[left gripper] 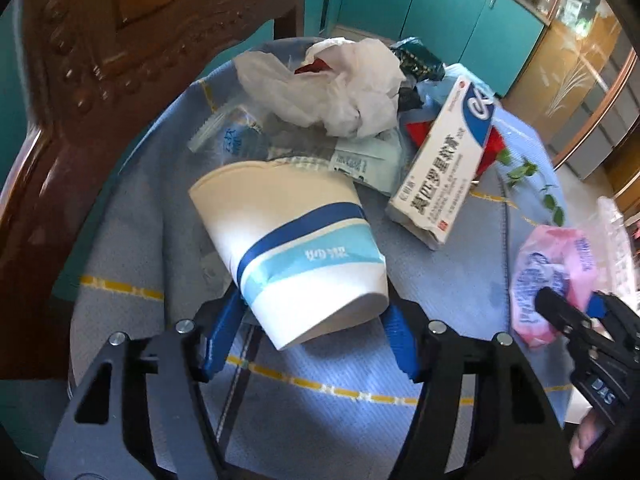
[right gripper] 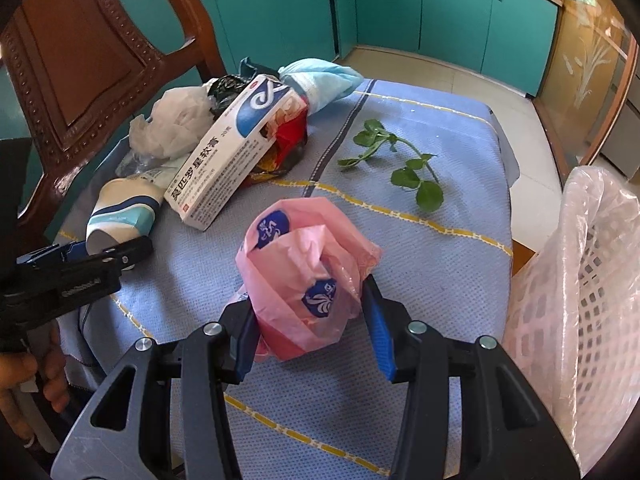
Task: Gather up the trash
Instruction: 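Grasp the white paper cup with the left tool, then drop the paper cup into the wastebasket with the left tool while the right tool drops the pink bag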
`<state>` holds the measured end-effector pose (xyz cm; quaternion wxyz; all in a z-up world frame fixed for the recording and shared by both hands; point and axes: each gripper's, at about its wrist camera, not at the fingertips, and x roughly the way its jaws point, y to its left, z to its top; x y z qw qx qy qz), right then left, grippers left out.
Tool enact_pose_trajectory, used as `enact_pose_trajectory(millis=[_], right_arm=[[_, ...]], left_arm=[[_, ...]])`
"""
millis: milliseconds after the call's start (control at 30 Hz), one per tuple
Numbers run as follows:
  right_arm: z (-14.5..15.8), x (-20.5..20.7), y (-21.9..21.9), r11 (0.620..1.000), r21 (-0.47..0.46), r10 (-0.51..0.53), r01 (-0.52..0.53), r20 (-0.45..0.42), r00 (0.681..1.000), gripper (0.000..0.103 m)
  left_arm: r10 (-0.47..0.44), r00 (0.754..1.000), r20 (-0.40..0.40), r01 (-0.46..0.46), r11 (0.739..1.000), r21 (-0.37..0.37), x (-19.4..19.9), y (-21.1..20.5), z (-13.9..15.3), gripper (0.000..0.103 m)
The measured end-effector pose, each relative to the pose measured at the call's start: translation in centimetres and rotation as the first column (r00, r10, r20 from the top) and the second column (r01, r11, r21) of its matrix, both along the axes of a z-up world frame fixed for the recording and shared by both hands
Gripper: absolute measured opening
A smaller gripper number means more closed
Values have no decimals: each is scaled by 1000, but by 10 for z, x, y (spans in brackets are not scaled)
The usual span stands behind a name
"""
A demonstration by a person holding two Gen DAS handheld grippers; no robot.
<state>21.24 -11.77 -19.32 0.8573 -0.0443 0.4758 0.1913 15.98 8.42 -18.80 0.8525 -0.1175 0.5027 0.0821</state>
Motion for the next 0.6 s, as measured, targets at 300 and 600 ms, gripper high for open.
enact_pose_trajectory(millis=[300, 600], right_arm=[[10, -7, -2, 1000, 17, 16, -16, 27, 1000, 47], [19, -12, -7, 999, 41, -2, 0, 58, 998, 47]], left_arm=[[-70, 991, 114, 64, 997, 47, -45, -8, 37, 64], [-164, 951, 264, 125, 979, 159, -66, -40, 92, 64]])
